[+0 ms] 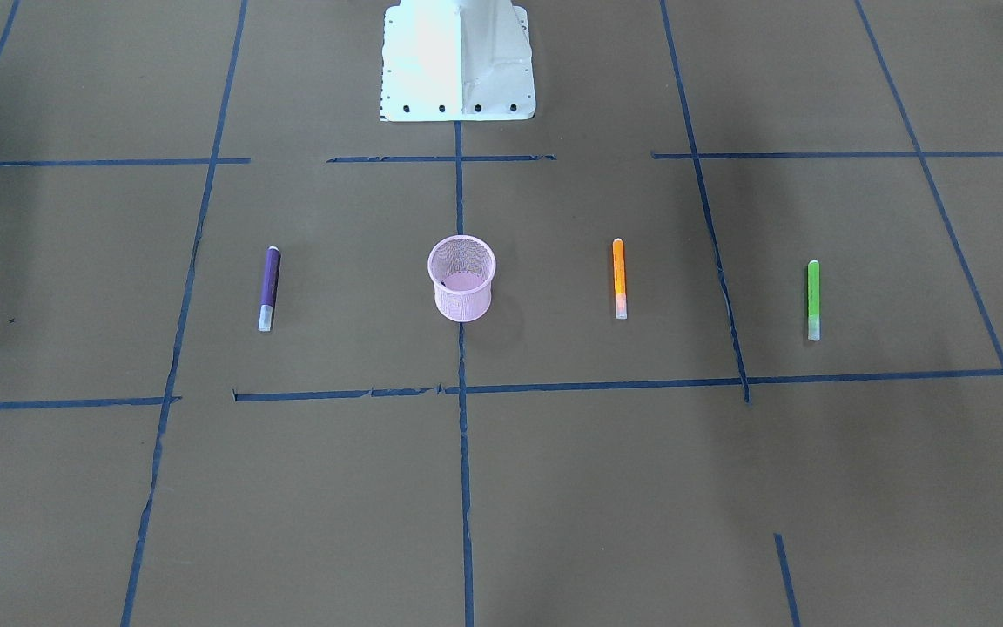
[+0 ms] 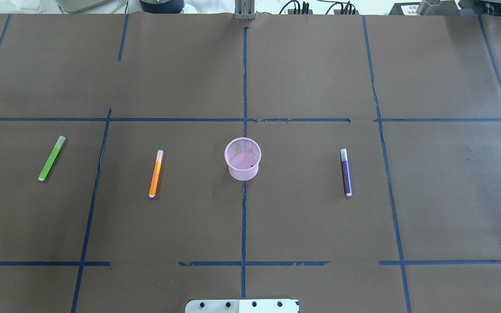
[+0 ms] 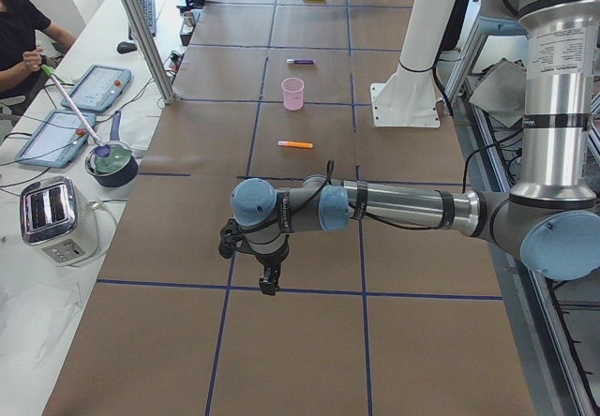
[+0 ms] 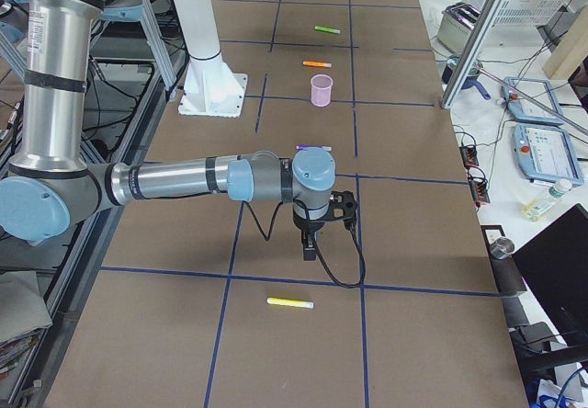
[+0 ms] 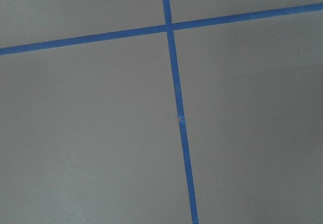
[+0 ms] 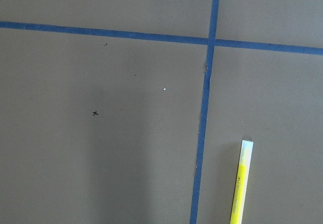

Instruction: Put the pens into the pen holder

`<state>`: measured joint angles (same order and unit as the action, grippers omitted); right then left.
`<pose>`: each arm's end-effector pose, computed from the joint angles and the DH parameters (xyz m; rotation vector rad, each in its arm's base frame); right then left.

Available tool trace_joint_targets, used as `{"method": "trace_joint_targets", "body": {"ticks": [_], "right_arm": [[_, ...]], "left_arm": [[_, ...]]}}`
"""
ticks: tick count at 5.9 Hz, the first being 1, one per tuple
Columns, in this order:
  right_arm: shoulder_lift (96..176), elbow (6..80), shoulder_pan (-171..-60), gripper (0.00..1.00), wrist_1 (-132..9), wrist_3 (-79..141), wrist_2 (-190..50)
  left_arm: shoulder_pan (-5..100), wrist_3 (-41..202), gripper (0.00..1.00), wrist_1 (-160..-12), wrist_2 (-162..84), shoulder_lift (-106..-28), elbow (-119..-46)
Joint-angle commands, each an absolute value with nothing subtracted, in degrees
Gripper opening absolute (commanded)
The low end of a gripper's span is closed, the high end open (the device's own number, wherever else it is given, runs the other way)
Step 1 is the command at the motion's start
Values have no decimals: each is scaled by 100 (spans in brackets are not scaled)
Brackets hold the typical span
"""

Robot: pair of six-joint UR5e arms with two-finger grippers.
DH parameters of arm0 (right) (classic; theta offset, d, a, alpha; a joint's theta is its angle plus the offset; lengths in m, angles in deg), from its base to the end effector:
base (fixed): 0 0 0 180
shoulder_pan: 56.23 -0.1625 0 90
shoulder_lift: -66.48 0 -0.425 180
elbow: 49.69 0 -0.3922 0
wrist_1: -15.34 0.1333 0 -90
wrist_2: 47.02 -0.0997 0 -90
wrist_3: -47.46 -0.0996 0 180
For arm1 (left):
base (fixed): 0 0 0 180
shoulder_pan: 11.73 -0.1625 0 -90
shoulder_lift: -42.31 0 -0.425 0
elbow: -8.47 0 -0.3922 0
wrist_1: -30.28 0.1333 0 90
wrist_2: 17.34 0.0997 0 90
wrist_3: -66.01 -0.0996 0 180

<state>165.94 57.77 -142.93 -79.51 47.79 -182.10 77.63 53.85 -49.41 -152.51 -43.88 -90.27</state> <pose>0.0384 -0.4249 0.5919 0.0317 -0.7879 -0.0817 -0.0576 -0.4559 0.6321 -0.0095 0.7938 0.1746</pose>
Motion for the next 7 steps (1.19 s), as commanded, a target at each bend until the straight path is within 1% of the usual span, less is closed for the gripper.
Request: {"method": "trace_joint_targets", "body": {"ticks": [1,5,7], "right_arm": [[16588,5771,-14298,100,-7932,4755,-18211],[16606,5806,-14298,100,-7888,4729,-18228],[16641,5798,-14298,100,-7888,4702,-18535]], "left_arm": [[7748,5423,100,-4691,-15199,-4339,-9398],[7730,5441,100,-4697,-15268,-4347,-9506],[7730,5406,100,-4715,-15269,-4304,-9446]]}}
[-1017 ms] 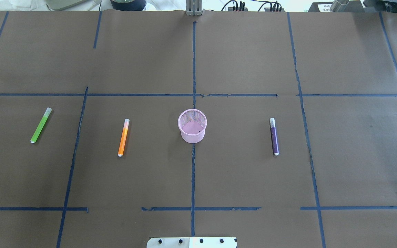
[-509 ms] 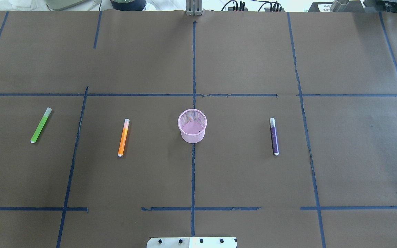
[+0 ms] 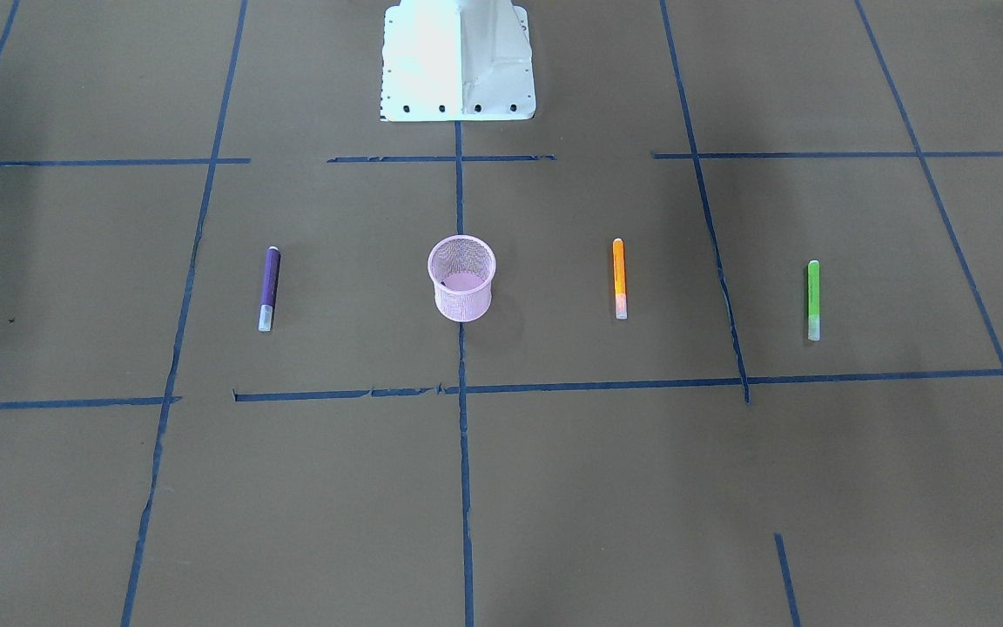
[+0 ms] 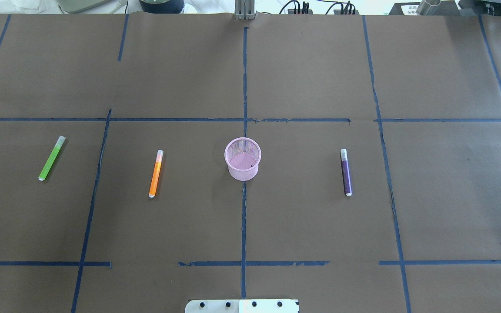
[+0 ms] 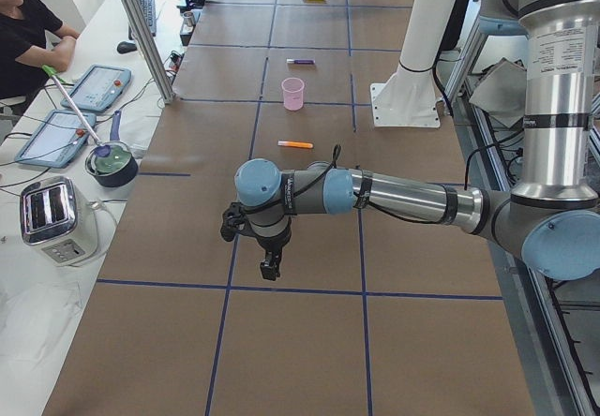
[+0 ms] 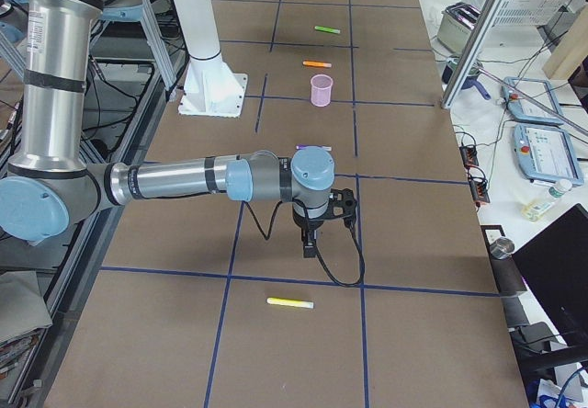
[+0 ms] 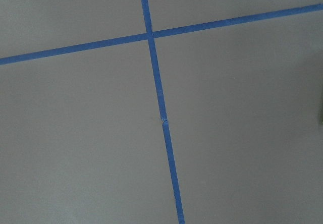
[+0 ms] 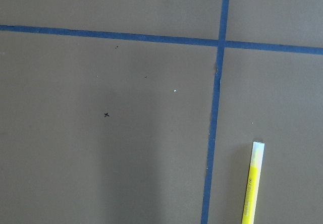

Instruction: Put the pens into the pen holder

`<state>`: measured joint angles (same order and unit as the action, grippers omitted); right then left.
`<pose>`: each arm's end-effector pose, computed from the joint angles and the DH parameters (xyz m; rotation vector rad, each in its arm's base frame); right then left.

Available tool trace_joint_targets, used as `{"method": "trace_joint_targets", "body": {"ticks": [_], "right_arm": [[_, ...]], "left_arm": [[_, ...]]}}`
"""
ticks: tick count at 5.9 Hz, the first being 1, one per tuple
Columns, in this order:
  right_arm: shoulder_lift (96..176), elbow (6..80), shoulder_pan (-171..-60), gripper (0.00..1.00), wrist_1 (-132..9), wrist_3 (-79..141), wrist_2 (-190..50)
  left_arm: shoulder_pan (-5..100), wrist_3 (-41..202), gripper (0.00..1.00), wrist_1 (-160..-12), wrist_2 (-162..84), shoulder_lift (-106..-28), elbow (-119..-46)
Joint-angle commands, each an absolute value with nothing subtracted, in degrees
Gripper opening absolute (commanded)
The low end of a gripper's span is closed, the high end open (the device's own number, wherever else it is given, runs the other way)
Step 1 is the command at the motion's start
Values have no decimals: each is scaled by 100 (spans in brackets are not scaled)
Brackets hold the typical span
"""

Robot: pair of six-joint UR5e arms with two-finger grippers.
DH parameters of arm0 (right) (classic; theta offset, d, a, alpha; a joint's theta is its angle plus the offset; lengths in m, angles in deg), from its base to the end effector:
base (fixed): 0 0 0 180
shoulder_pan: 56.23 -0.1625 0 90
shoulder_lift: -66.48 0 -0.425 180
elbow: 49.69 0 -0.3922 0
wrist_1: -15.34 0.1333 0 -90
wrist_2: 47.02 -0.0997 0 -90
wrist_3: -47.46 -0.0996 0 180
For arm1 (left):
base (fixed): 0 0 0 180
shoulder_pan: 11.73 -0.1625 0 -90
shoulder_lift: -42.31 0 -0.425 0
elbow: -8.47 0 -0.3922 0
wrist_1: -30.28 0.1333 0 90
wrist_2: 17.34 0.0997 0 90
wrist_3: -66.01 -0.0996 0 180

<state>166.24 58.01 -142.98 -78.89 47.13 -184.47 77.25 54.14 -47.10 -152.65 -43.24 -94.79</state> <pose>0.0360 -0.4230 0.5879 0.0351 -0.8295 -0.0748 -0.0545 -0.4505 0.6027 0.0120 0.7941 0.1868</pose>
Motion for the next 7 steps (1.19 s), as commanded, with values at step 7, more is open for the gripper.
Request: {"method": "trace_joint_targets", "body": {"ticks": [7], "right_arm": [[16632,5718,-14096,100,-7888,4667,-18465]], "left_arm": [[5548,7271,100,-6611,-15234,-4636,-9270]]}}
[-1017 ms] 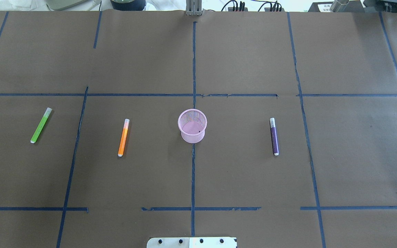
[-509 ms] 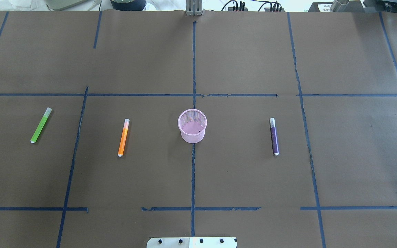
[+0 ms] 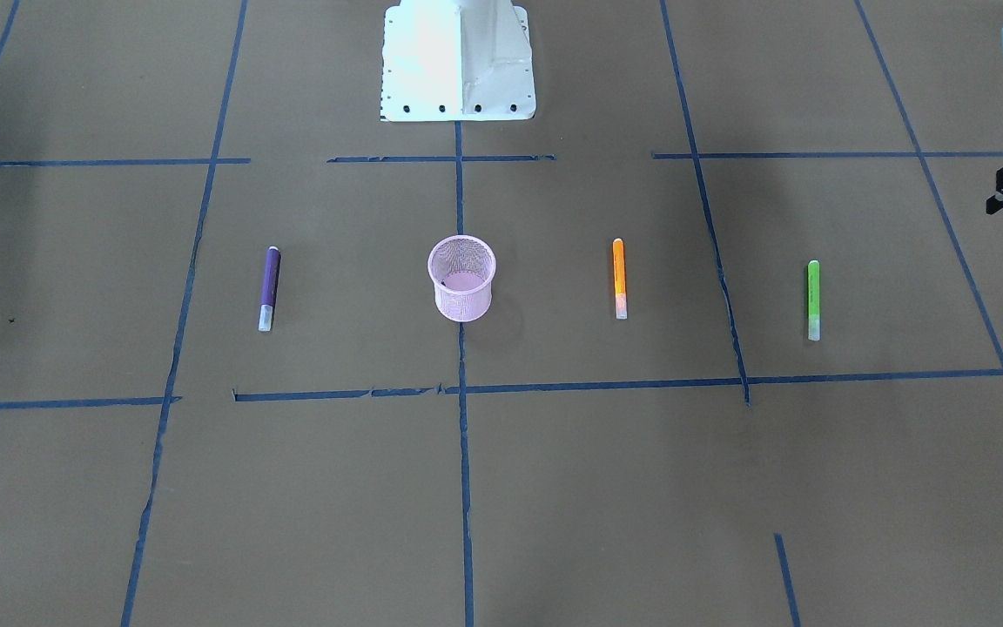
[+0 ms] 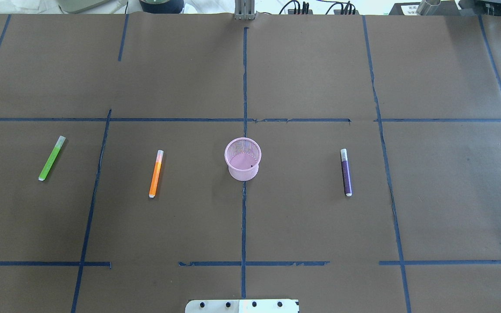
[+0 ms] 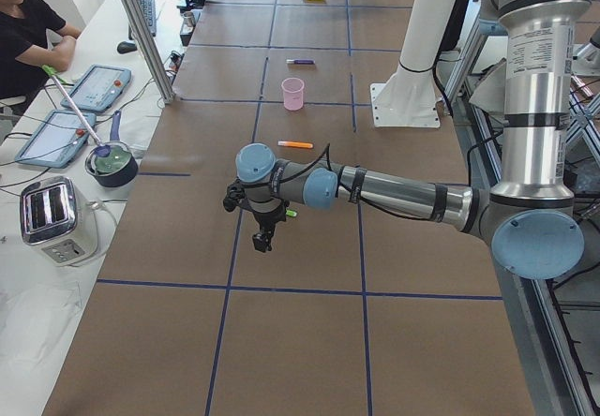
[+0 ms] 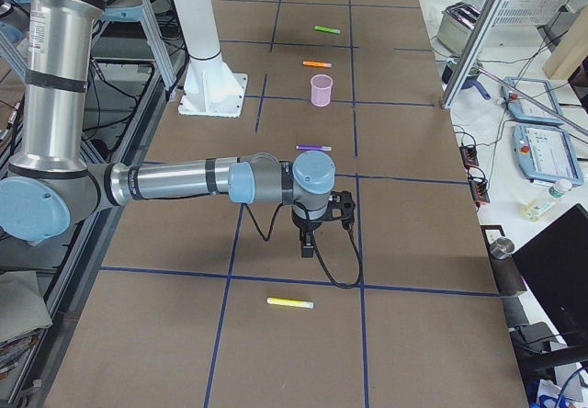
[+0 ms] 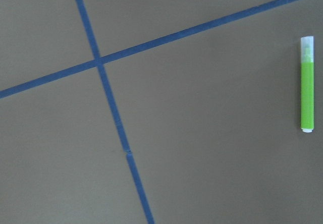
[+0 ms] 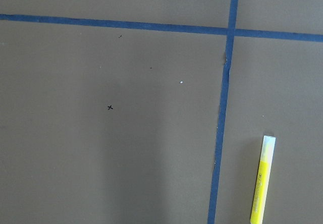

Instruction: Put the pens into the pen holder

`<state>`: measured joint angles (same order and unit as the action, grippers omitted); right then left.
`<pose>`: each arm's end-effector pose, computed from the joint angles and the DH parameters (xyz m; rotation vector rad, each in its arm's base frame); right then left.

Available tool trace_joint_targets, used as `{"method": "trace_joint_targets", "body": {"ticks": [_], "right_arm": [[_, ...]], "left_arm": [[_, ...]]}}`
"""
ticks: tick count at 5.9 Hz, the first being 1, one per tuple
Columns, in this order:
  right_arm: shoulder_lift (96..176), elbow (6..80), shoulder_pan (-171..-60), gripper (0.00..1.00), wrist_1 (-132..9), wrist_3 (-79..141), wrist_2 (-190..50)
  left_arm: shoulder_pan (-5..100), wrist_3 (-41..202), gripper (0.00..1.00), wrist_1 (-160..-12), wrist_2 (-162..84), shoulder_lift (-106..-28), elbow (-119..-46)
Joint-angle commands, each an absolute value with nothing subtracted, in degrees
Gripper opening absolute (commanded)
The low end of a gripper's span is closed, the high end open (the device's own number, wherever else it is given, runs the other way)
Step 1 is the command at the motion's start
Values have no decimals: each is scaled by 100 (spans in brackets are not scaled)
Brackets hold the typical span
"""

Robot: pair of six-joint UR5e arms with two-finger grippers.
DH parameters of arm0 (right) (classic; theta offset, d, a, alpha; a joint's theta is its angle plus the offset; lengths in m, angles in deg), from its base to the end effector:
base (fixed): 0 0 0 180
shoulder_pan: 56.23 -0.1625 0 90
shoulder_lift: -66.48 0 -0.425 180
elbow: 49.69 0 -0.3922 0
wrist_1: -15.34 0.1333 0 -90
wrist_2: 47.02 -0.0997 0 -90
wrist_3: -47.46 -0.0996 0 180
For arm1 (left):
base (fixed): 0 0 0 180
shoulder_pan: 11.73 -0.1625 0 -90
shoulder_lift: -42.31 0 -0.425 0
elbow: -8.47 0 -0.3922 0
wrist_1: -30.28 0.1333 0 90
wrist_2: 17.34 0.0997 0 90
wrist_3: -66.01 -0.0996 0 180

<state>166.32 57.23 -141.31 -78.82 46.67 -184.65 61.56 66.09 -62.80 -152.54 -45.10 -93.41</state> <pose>0.0235 -0.4231 0.5949 0.0065 -0.8328 -0.0891 0.0781 -0.4780 0.5709 0.0881 0.8116 0.3592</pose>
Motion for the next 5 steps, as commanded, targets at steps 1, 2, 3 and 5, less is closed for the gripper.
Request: {"method": "trace_joint_targets", "body": {"ticks": [1,2,3,5], "right_arm": [[16632,5710,-14069,100,-7879,4667,-18465],[16632,5718,-14060,100,-7879,4658,-18483],[16623,5718,-14052,100,-7879,4658,-18483],[16571,5727,-13920,100,-7879,4658,-18501]], "left_arm": [[5220,7678,100,-6570,-15251,-5020,-8965],[4999,7795,100,-6578,-15269,-5424,-8501],[4753,7797,100,-6578,-15260,-5794,-7983],[4436,8320,100,-6613,-15234,-6120,-7742]]}}
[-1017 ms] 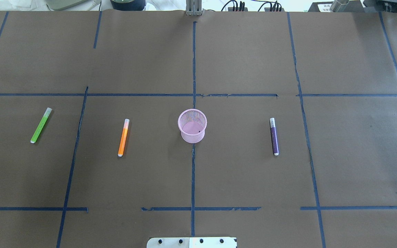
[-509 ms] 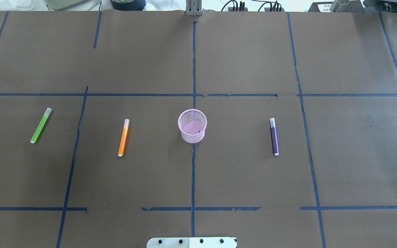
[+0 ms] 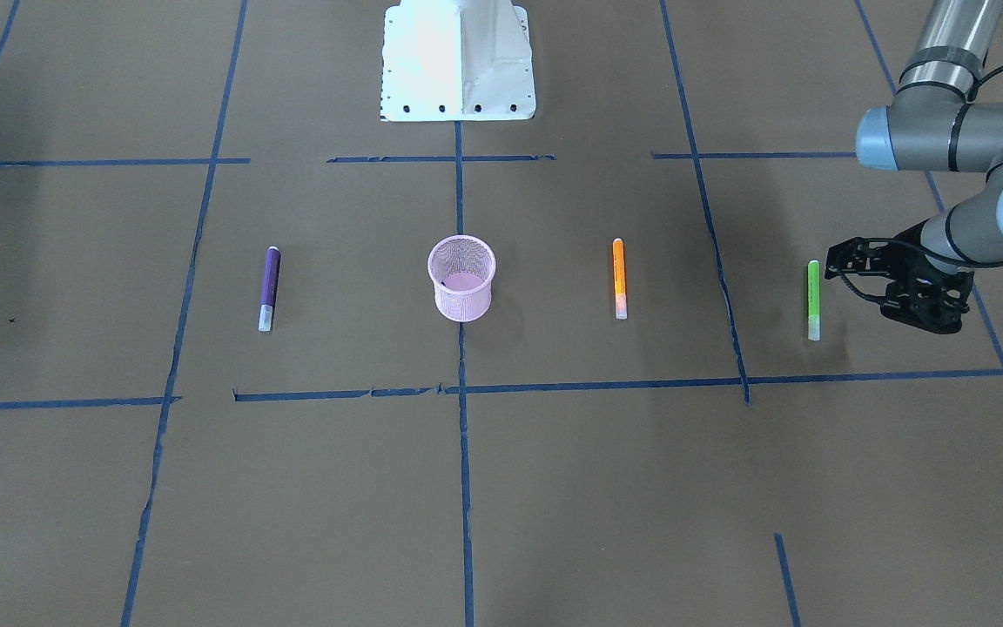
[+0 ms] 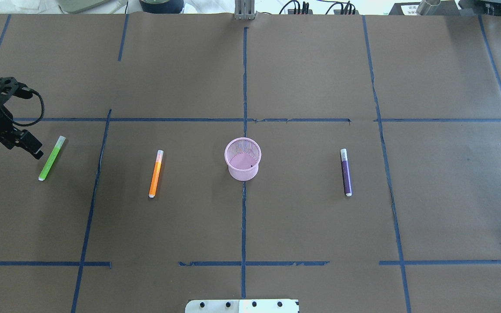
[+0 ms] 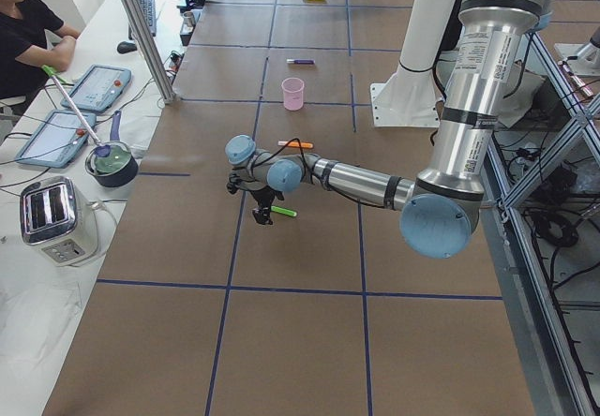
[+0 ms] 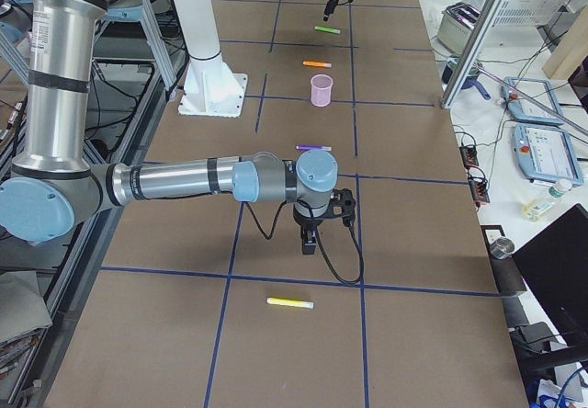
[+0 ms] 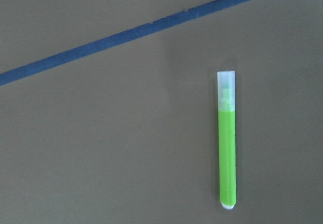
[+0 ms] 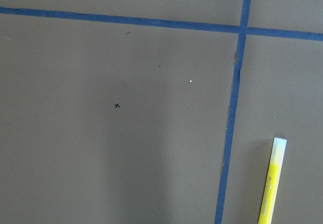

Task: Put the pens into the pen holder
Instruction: 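Lower the left gripper onto the green highlighter and grasp it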

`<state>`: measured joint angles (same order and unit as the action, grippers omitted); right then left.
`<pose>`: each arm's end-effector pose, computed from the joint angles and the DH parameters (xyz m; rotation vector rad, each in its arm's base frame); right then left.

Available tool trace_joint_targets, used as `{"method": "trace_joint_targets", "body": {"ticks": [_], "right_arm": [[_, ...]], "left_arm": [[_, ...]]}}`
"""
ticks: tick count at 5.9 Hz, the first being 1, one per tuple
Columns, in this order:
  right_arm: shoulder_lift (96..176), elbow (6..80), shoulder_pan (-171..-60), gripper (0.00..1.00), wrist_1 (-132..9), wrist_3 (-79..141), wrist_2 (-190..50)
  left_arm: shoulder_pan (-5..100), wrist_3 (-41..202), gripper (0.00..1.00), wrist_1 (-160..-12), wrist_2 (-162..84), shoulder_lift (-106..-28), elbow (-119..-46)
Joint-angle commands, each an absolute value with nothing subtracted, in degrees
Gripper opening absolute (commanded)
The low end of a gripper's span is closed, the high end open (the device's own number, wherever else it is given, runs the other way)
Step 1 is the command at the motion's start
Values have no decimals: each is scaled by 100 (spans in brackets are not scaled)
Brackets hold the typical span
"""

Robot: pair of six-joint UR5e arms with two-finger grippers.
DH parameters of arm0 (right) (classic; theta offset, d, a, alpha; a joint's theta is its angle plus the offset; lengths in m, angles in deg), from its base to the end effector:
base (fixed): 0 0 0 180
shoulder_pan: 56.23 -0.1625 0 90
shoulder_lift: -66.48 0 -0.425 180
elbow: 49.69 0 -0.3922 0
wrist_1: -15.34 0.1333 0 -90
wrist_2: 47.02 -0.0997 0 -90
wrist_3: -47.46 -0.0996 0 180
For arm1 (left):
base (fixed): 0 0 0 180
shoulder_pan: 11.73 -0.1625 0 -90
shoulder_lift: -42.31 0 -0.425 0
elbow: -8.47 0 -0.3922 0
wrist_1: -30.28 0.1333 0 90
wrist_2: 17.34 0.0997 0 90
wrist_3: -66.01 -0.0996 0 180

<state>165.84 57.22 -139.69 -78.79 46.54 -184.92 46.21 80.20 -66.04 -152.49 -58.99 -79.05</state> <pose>0.0108 -0.4272 0.5910 0.0017 -0.8381 -0.1172 0.2576 -0.5294 0.5609 -0.0779 0.8242 0.3981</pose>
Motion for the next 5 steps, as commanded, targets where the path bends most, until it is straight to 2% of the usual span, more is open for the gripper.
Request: {"method": "trace_joint_targets", "body": {"ticks": [1,2,4,5], "right_arm": [[16571,5736,-13911,100,-7870,4658,-18492],[16571,5762,-13911,100,-7870,4658,-18501],[16571,5762,-13911,100,-7870,4667,-18501],[16571,5754,-13911,100,-7870,4685,-18501]], "left_arm": [[4356,8350,100,-6622,-15208,-6158,-7705],[4303,8333,98,-6631,-15112,-6167,-7705],[4276,8306,86,-6727,-14803,-6193,-7627],[4276,8306,84,-6736,-14803,-6341,-7443]]}}
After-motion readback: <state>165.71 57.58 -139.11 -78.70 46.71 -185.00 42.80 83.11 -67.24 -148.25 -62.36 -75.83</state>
